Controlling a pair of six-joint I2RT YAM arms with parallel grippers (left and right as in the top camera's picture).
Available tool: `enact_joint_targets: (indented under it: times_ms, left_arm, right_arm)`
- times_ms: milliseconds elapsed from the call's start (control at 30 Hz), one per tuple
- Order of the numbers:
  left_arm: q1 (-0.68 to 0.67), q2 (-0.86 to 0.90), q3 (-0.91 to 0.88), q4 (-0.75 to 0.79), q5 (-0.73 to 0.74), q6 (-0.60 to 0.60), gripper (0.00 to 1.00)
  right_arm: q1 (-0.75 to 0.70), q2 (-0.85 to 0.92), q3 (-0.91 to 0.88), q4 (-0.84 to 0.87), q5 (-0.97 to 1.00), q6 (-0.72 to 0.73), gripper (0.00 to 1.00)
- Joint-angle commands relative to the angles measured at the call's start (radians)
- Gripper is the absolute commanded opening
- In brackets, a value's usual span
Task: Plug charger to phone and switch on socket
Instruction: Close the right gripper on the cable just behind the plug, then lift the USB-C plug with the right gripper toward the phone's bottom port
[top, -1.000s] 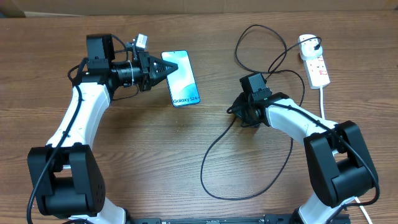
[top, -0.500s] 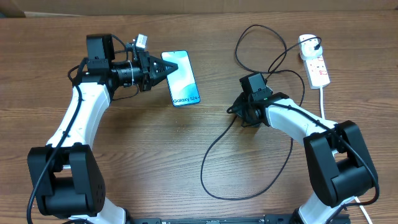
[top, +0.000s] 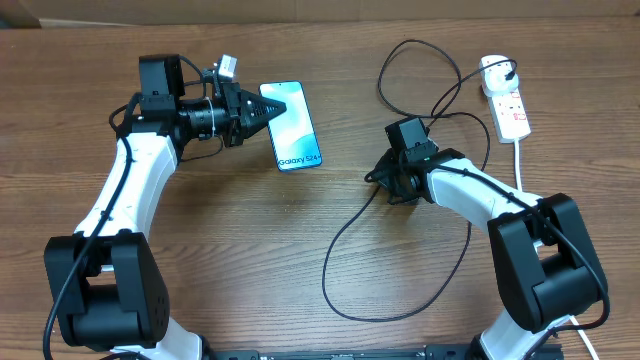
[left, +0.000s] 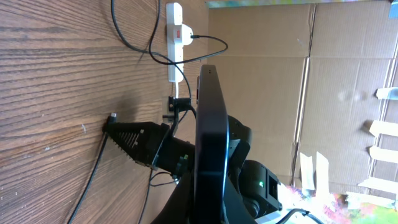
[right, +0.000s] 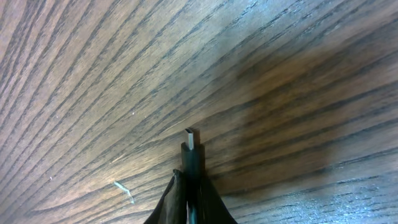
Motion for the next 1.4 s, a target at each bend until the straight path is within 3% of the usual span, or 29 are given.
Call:
enact_joint_targets:
  times_ms: [0, 367, 733, 1000, 1367]
  left_arm:
    - [-0.005, -0.003, 0.01, 0.002, 0.031, -0.006, 0.04]
    - [-0.005, -0.003, 0.01, 0.002, 0.031, -0.006, 0.04]
    - [-0.005, -0.003, 0.01, 0.002, 0.031, -0.006, 0.04]
    - [-0.005, -0.003, 0.01, 0.003, 0.031, -0.014, 0.04]
    - [0.007, -0.003, 0.01, 0.01, 0.024, -0.044, 0.04]
  right_arm:
    - [0.002, 0.014, 0.012, 0.007, -0.03, -0.013, 0.04]
    - [-0.067, -0.037, 0.013, 0.041, -0.251, -0.144, 0.04]
    - [-0.183, -0.14, 0.013, 0.046, -0.693, -0.298, 0.04]
    - [-0.232, -0.16, 0.013, -0.122, -1.084, -0.573, 0.04]
    - [-0.231, -0.16, 0.013, -0.34, -1.347, -0.821, 0.04]
